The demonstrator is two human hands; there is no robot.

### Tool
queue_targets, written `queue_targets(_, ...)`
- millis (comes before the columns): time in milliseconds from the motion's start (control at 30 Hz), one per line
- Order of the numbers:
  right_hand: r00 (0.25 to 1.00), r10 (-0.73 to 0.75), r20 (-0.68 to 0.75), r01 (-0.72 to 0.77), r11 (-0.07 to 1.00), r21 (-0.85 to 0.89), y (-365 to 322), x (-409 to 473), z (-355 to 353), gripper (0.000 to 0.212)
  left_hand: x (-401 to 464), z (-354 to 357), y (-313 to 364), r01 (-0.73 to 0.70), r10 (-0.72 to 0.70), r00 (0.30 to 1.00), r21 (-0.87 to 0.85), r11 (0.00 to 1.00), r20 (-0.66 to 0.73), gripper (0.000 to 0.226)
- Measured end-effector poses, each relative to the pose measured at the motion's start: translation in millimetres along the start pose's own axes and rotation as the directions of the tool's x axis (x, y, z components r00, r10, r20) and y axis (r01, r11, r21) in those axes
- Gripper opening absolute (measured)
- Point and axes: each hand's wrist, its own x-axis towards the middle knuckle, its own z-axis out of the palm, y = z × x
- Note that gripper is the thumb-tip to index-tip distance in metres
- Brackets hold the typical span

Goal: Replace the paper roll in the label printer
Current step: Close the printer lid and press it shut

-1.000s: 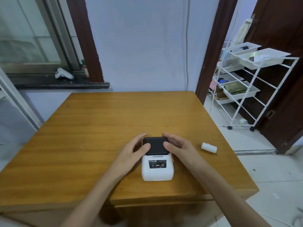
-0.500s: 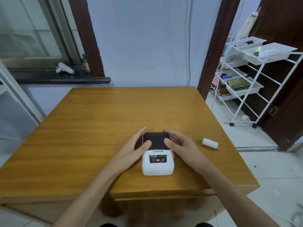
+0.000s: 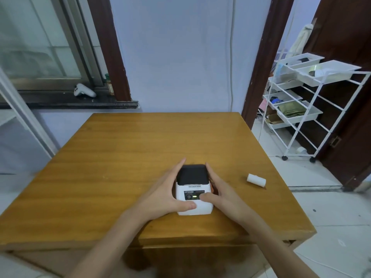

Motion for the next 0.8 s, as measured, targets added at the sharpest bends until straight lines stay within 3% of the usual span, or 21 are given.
queue_targets(400,0.999,0.034,0.036,-0.034,0.999,0.007,-5.3,4.2,-2.3,0.079,4.2,-0.5,-0.8,0.016,-0.017,1.0,-0.03,0.999,-0.022,0.118)
queue_targets(567,0.998,-0.014,-0.067,0.006,0.993,-0.118,-3.4,2.2,1.6,0.092,1.7,-0.9,0.8,0.02,-0.022,0.999,-0.041,0.999,-0.045,0.115)
queue_targets(800,0.983,-0.003,-0.182,0.002,1.0,-0.004,-2.6,4.6,1.8,0.055,1.2,1.2,2.5,0.03,-0.03,0.999,0.011,0.999,-0.015,0.114)
